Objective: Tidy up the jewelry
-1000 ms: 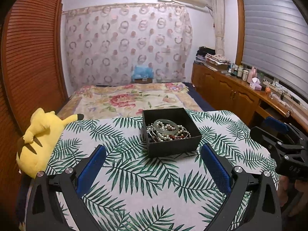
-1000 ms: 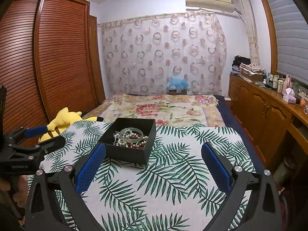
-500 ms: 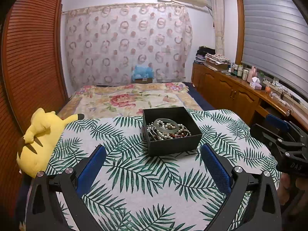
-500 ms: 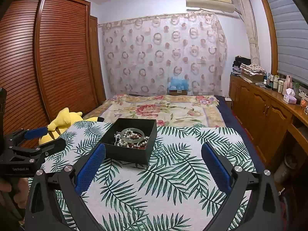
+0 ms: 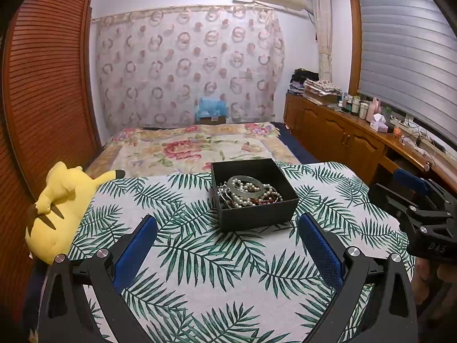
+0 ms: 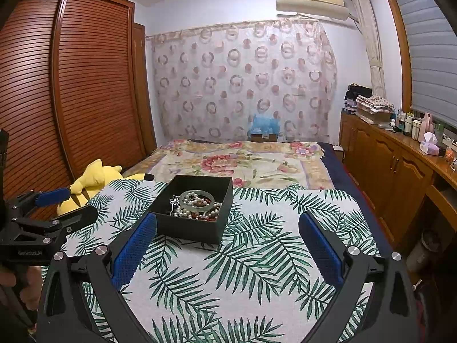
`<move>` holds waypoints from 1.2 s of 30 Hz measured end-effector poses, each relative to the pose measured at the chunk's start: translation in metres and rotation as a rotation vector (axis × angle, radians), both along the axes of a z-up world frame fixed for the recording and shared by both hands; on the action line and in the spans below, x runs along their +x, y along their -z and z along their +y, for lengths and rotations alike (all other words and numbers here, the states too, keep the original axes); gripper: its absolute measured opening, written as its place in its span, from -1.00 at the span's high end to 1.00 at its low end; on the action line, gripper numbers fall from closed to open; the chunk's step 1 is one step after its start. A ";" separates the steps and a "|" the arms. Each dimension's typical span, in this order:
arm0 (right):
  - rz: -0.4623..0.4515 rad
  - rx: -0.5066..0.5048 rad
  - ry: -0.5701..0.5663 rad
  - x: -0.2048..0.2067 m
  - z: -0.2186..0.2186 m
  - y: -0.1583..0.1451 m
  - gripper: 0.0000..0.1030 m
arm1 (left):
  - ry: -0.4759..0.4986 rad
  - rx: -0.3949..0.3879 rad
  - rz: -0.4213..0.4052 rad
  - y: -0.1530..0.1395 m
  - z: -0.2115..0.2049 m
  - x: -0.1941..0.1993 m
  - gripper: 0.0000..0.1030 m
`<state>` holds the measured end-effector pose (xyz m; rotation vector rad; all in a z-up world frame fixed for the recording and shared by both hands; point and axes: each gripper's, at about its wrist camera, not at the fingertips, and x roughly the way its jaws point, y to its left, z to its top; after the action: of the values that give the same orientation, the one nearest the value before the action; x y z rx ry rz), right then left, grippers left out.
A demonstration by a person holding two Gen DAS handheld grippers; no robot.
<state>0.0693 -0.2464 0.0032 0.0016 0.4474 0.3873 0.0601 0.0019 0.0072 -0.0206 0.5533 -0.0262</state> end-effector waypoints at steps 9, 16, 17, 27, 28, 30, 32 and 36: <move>0.000 0.000 0.000 -0.001 0.001 0.000 -0.95 | -0.001 0.005 -0.007 -0.003 -0.002 -0.003 -0.85; 0.000 0.001 0.000 -0.001 0.001 -0.001 -0.95 | -0.001 0.006 -0.008 -0.004 -0.003 -0.004 -0.85; 0.000 0.001 0.000 -0.002 0.002 0.000 -0.95 | -0.001 0.006 -0.007 -0.004 -0.003 -0.004 -0.85; 0.000 0.001 0.000 -0.001 0.001 -0.001 -0.95 | -0.001 0.006 -0.008 -0.004 -0.003 -0.004 -0.85; 0.000 0.001 0.001 -0.002 0.001 0.000 -0.95 | -0.001 0.006 -0.010 -0.004 -0.003 -0.005 -0.85; -0.001 0.001 0.000 -0.002 0.001 0.000 -0.95 | -0.001 0.004 -0.011 -0.005 -0.005 -0.005 -0.85; -0.001 0.001 0.000 -0.002 0.001 0.000 -0.95 | -0.002 0.005 -0.013 -0.006 -0.005 -0.006 -0.85; -0.001 0.001 0.000 -0.002 0.001 0.000 -0.95 | -0.003 0.005 -0.014 -0.007 -0.006 -0.006 -0.85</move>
<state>0.0676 -0.2449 0.0036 0.0025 0.4465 0.3877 0.0539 -0.0045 0.0140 -0.0166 0.5398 -0.0216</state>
